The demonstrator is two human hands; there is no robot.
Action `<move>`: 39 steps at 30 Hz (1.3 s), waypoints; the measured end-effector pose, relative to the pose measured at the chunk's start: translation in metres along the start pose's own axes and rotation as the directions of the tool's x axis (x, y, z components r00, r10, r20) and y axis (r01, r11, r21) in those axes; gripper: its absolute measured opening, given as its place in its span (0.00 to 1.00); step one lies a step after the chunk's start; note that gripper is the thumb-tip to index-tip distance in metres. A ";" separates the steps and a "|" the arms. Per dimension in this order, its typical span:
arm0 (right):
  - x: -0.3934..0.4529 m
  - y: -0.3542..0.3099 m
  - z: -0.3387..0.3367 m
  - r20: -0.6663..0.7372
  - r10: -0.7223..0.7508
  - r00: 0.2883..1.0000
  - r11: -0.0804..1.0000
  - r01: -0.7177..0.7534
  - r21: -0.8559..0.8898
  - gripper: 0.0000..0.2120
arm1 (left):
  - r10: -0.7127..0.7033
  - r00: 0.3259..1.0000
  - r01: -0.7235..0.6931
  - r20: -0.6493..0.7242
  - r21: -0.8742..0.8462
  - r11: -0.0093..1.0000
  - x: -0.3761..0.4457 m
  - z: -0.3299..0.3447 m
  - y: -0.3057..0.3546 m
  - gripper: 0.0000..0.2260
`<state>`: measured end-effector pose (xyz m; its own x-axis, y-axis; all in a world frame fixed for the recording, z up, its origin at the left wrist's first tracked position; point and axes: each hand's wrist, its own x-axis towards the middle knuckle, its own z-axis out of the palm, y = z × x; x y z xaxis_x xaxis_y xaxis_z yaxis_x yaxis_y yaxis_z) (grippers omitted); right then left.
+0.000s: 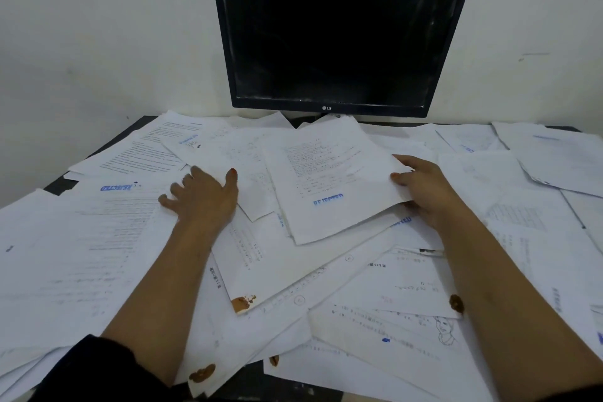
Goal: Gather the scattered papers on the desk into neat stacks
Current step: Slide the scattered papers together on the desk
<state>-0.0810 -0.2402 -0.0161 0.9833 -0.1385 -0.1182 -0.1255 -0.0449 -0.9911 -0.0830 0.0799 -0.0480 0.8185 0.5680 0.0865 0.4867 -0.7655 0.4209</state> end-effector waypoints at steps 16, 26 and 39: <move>0.007 0.010 0.002 -0.019 -0.120 0.993 0.987 0.118 -0.106 0.18 | 0.088 0.988 0.105 0.126 -0.972 0.212 -0.006 0.001 0.019 0.43; 0.006 0.009 0.000 0.029 -0.131 0.991 0.988 0.132 -0.077 0.18 | 0.166 0.957 0.169 0.239 -0.921 0.350 -0.003 0.007 0.022 0.15; 0.003 0.008 0.011 0.077 -0.051 0.996 0.990 0.061 -0.124 0.10 | 0.317 0.820 0.341 0.477 -0.851 0.399 -0.018 -0.012 0.026 0.12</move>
<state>-0.0772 -0.2298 -0.0248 0.9957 -0.0591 -0.0716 -0.0810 -0.1755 -0.9811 -0.0889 0.0537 -0.0275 0.9708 0.0792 -0.2264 0.2134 0.1453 0.9661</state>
